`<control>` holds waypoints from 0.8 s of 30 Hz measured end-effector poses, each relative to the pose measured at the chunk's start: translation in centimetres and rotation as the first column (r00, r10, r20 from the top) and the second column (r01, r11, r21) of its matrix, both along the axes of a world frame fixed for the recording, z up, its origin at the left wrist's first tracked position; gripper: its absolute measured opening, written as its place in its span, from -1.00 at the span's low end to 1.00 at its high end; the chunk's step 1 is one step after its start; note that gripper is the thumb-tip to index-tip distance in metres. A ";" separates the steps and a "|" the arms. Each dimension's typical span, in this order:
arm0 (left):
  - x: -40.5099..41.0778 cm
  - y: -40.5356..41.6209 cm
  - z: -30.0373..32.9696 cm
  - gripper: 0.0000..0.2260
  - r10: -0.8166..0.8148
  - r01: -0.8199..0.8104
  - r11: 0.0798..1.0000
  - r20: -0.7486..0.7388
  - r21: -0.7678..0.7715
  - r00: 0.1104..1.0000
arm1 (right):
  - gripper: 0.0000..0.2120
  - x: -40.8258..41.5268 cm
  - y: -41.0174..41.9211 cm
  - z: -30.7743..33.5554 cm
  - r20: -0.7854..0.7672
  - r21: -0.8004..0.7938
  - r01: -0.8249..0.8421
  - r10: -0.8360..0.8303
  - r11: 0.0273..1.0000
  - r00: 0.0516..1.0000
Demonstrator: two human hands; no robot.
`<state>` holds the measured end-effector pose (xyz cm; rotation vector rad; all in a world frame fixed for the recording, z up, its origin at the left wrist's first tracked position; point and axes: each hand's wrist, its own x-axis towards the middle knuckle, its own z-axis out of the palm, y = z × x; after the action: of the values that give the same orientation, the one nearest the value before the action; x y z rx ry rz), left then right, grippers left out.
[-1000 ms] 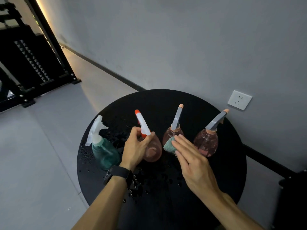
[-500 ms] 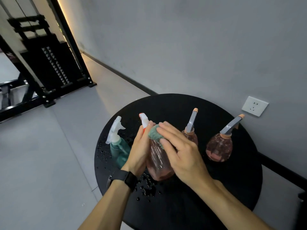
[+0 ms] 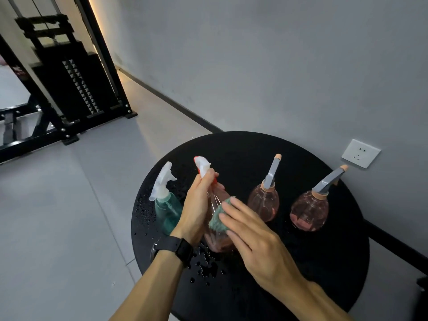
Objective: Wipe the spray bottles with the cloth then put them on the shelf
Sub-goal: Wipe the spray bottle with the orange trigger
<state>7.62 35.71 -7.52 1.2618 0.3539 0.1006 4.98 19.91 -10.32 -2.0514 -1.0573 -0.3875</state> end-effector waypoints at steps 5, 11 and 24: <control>0.7 0.0 -0.1 -0.60 0.065 -0.065 0.997 -0.019 -0.038 0.998 | -0.66 -0.9 -1.6 -1.1 0.029 0.003 -0.024 0.024 1.000 0.999; 0.5 -0.4 -0.1 -0.39 -0.057 0.056 0.998 -0.058 -0.023 0.997 | -0.65 -0.7 -1.8 -1.0 0.024 0.045 -0.006 0.005 0.999 1.000; -1.0 -1.4 0.6 -0.78 -0.041 0.041 0.997 -0.002 -0.065 0.999 | -0.65 1.7 0.0 0.9 -0.201 0.153 0.106 -0.075 0.982 0.977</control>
<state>6.64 34.28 -6.93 1.2042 0.3310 0.0517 6.66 19.93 -9.41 -1.9509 -0.7903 -0.3019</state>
